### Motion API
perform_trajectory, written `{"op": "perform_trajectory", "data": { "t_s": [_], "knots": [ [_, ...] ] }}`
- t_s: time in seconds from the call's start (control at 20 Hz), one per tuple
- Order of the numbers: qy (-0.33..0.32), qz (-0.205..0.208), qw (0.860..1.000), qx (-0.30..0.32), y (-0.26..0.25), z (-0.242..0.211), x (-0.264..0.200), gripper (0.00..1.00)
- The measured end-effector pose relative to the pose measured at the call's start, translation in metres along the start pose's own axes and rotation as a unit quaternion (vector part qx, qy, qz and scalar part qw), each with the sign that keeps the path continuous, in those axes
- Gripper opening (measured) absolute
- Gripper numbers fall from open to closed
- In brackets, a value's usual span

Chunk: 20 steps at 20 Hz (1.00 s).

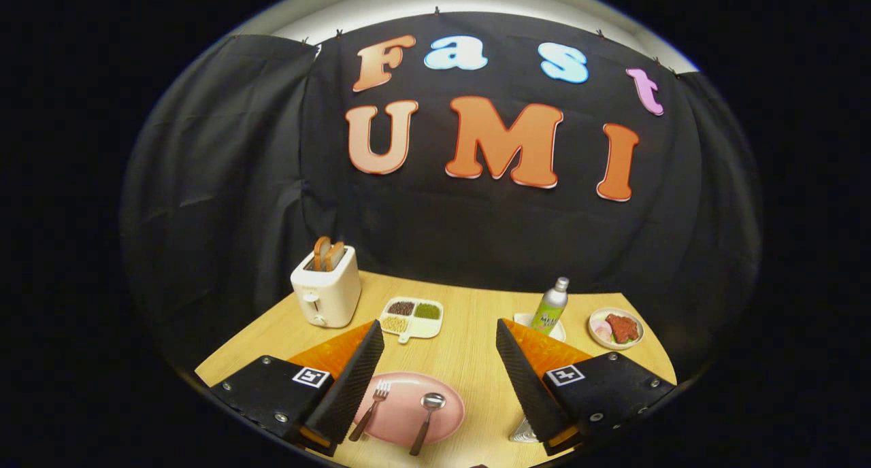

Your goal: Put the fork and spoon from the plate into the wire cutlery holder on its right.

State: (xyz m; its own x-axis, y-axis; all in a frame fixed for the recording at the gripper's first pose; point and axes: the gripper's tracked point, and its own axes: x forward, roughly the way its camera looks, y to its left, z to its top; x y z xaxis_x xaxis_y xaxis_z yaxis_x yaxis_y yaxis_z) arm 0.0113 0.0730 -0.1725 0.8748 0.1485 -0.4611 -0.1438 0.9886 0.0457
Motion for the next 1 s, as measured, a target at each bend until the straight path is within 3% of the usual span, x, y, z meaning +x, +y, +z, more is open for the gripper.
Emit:
{"op": "perform_trajectory", "data": {
  "t_s": [0.25,0.45,1.0],
  "knots": [
    [0.126,0.022,0.992,-0.003,0.014,-0.074,0.017,0.99],
    [0.221,0.024,0.975,-0.019,0.013,-0.134,0.020,0.96],
    [0.380,0.041,0.924,-0.015,0.016,-0.227,0.021,0.71]
  ]
}}
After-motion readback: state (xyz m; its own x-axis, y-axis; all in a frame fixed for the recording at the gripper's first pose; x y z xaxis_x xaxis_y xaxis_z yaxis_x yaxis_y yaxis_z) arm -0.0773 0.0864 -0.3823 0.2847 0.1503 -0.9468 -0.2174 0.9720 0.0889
